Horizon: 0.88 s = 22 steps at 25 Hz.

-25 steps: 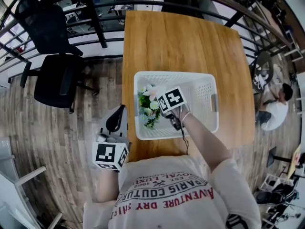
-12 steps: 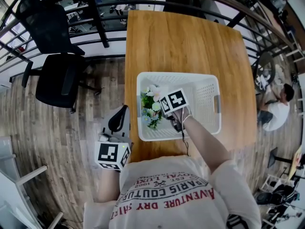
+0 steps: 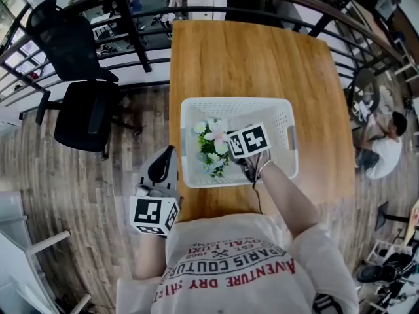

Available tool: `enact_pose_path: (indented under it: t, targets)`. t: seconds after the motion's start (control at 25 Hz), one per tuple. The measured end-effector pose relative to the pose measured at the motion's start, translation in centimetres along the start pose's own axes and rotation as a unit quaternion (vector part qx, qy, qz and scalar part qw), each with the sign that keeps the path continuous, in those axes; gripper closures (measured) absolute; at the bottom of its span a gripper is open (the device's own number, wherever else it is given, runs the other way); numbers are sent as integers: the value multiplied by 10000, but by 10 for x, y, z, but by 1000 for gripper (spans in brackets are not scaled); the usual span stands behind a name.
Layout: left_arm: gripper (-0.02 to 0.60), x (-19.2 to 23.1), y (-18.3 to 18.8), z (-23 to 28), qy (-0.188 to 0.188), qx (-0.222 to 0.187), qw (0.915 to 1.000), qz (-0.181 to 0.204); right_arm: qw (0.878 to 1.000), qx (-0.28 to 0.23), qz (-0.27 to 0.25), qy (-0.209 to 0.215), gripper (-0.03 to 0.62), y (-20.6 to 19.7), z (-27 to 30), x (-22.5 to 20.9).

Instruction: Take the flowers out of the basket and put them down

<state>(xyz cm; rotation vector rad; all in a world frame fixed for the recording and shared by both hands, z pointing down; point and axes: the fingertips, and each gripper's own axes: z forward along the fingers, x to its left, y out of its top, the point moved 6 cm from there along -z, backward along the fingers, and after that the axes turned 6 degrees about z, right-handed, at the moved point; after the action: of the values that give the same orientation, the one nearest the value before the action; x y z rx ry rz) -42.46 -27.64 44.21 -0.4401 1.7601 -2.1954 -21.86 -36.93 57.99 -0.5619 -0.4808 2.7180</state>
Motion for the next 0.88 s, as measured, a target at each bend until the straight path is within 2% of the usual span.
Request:
enact_pose_path:
  t: [0.2,0.44,0.68,0.88]
  targets:
    - [555,-38,13,0,-58,-104,9999,125,9977,-515,-420,163,520,5,-51,2]
    - [555,-96,31,14,-109,-283,9993,219,9856,-1430,-877,222,519,14,-137,-14]
    - [555,-165,37,42,-250,-264,9989,283,9727,-1927,-1288,82,520,8,-206,-66]
    - [555,-226,44,67,-397,-277,9979,439,9610,-2426,-1324,-108,520,1,-263,-120]
